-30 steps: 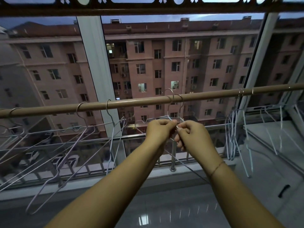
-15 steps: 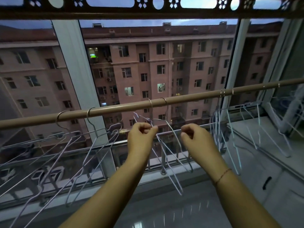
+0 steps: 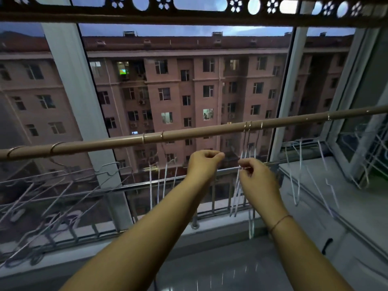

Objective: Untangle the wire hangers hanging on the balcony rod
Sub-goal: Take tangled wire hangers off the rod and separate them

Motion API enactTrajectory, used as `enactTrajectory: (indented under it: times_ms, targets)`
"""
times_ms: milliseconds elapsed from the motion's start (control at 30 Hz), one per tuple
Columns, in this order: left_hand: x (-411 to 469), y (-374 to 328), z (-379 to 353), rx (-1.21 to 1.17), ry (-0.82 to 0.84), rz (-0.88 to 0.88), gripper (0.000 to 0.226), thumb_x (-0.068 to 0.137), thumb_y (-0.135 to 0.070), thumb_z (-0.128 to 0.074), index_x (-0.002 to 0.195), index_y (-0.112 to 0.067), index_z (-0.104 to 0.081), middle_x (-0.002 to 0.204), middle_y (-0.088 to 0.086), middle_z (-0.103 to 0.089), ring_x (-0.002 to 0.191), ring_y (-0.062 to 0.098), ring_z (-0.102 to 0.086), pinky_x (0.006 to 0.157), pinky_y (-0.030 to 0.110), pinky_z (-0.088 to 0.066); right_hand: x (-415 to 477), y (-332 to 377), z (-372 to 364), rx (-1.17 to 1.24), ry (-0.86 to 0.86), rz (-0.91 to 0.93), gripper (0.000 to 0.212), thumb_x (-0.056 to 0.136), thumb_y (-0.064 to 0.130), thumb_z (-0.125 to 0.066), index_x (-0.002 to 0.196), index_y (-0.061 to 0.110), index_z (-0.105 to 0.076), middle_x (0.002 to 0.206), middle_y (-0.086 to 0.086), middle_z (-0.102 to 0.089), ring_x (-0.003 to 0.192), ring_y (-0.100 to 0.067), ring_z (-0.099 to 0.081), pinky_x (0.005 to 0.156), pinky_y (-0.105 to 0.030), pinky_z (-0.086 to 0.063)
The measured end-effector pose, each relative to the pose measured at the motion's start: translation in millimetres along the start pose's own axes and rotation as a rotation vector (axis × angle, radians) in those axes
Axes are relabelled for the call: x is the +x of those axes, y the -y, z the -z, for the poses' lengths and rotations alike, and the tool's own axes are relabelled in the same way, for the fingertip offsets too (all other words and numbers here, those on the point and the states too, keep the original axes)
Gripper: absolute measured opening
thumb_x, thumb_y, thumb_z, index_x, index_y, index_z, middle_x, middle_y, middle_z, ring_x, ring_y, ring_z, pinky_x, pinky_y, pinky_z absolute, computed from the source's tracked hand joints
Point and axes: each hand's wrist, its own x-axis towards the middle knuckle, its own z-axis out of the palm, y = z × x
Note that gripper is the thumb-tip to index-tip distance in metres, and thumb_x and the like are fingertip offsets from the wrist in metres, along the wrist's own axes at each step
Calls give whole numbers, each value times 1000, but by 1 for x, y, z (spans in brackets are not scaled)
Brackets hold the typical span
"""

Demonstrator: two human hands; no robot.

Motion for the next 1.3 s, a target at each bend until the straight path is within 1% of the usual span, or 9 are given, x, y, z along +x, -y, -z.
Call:
enactTrajectory:
  times_ms: [100, 367, 500, 633, 733, 867, 967, 1167, 1300]
  targets:
    - [16, 3, -23, 9, 33, 106, 14, 89, -24, -59, 86, -14, -68, 81, 6, -64, 72, 15, -56, 70, 28, -47, 10, -14, 10, 8, 70, 55, 24, 92, 13, -47, 110, 19, -60, 109, -3, -64, 79, -9, -53, 58, -12, -38]
    - [27, 4, -58, 76, 85, 176, 21, 86, -24, -64, 93, -6, -71, 65, -1, -63, 41, -2, -58, 36, 12, -42, 20, -31, 22, -2, 212, 115, 21, 92, 19, -50, 109, 21, -61, 98, 2, -63, 76, -6, -54, 58, -12, -37]
    - [32, 7, -61, -35, -12, 169, 15, 85, -21, -66, 87, -8, -72, 66, 2, -70, 48, 4, -65, 44, 16, -49, 21, -26, 23, 2, 240, 123, 19, 90, 29, -52, 105, 22, -61, 82, 7, -61, 78, -12, -60, 65, -28, -49]
    - [44, -4, -50, -121, -168, 234, 21, 82, -23, -69, 85, -3, -68, 63, 6, -64, 57, 18, -61, 64, 30, -55, 23, -12, 17, -10, 256, 103, 24, 88, 35, -55, 108, 24, -59, 70, 11, -58, 68, -8, -58, 61, -29, -49]
    - [50, -6, -40, -215, -265, 277, 20, 81, -20, -71, 83, -1, -66, 59, 7, -57, 49, 17, -52, 50, 24, -48, 22, 0, 8, -51, 258, 114, 23, 86, 27, -58, 109, 25, -58, 68, 7, -60, 67, -15, -59, 64, -35, -53]
    - [46, 8, -28, -219, -261, 333, 14, 84, -16, -68, 78, -3, -63, 51, 4, -58, 42, 12, -49, 42, 21, -41, 16, 5, -2, -119, 262, 169, 31, 86, 19, -59, 116, 19, -57, 83, -1, -67, 71, -15, -57, 66, -29, -50]
    - [38, 24, -21, -272, -215, 376, 15, 90, -7, -58, 77, -2, -62, 66, 10, -60, 55, 16, -51, 52, 24, -43, 7, 0, -5, -150, 306, 194, 26, 87, 20, -58, 112, 15, -58, 89, -4, -67, 79, -20, -61, 73, -33, -52]
    - [5, 43, -5, 59, -78, 270, 21, 96, -10, -48, 104, -9, -68, 72, 1, -58, 60, 9, -49, 45, 13, -42, 1, -13, -1, -222, 353, 176, 23, 91, 21, -51, 111, 12, -59, 104, -7, -66, 92, -23, -61, 80, -33, -51]
    - [-15, 64, 4, 177, -55, 211, 26, 94, -5, -47, 106, -15, -68, 79, 0, -60, 68, 10, -49, 57, 18, -41, 4, -18, 1, -234, 406, 142, 35, 93, 18, -48, 127, 8, -51, 126, -9, -53, 108, -25, -54, 91, -33, -44]
